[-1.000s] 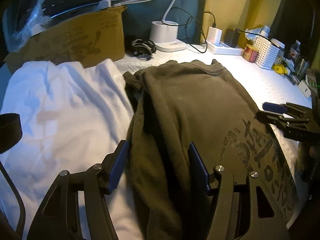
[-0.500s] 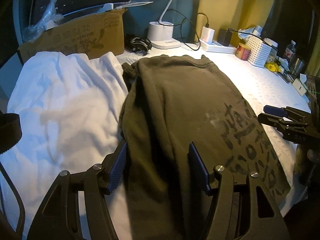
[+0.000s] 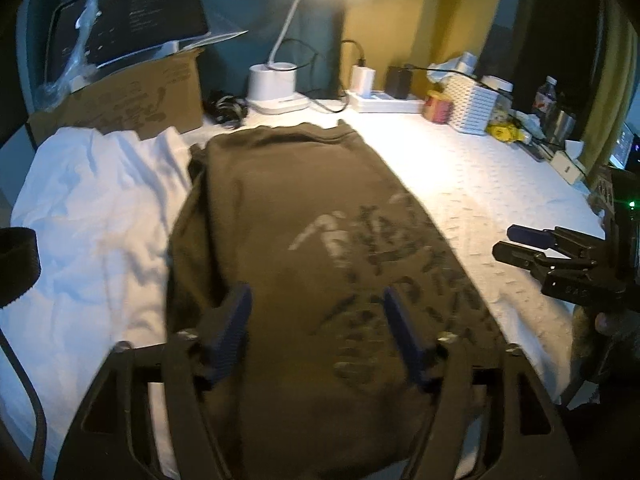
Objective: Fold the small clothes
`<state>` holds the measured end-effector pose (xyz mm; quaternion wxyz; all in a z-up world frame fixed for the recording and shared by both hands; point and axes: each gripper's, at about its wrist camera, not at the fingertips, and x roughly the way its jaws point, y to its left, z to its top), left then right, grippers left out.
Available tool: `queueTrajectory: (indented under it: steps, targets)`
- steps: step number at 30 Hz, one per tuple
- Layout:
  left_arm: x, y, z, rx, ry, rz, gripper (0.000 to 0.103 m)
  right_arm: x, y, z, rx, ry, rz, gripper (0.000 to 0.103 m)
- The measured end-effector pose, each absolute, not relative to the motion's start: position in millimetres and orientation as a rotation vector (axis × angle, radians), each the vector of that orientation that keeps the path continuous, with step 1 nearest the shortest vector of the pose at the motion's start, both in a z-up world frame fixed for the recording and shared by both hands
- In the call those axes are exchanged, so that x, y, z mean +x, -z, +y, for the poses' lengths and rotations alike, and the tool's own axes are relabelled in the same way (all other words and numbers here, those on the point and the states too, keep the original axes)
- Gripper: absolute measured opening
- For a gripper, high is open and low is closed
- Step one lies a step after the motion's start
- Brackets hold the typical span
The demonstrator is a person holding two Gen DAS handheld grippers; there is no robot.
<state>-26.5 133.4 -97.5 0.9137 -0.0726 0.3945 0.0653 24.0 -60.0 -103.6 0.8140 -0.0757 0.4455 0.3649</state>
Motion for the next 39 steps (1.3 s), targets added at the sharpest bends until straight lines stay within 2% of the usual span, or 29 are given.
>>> queueTrajectory:
  steps: [13, 14, 17, 18, 22, 27, 31, 39]
  targets:
    - [-26, 83, 79, -0.120, -0.054, 0.779, 0.077, 9, 92, -112, -0.133, -0.718, 0.924, 0.056]
    - [-26, 82, 76, -0.120, -0.053, 0.774, 0.077, 8, 91, -115, -0.132, -0.712, 0.927, 0.057]
    - [-27, 76, 65, -0.109, -0.044, 0.748, 0.077, 5, 86, -129, -0.120, -0.686, 0.912, 0.079]
    - [-27, 75, 62, -0.105, -0.036, 0.743, 0.078, 4, 83, -134, -0.113, -0.680, 0.907, 0.081]
    - [-29, 65, 40, -0.063, 0.003, 0.688, 0.094, 0, 69, -152, -0.101, -0.655, 0.876, 0.081]
    - [-29, 47, 23, -0.065, 0.042, 0.633, 0.095, -3, 48, -175, -0.087, -0.608, 0.826, 0.081]
    - [-30, 33, 12, -0.053, 0.048, 0.591, 0.101, -5, 27, -195, -0.069, -0.562, 0.778, 0.081]
    - [-33, 16, 0, -0.010, 0.003, 0.516, 0.101, -9, -10, -229, -0.052, -0.485, 0.691, 0.081]
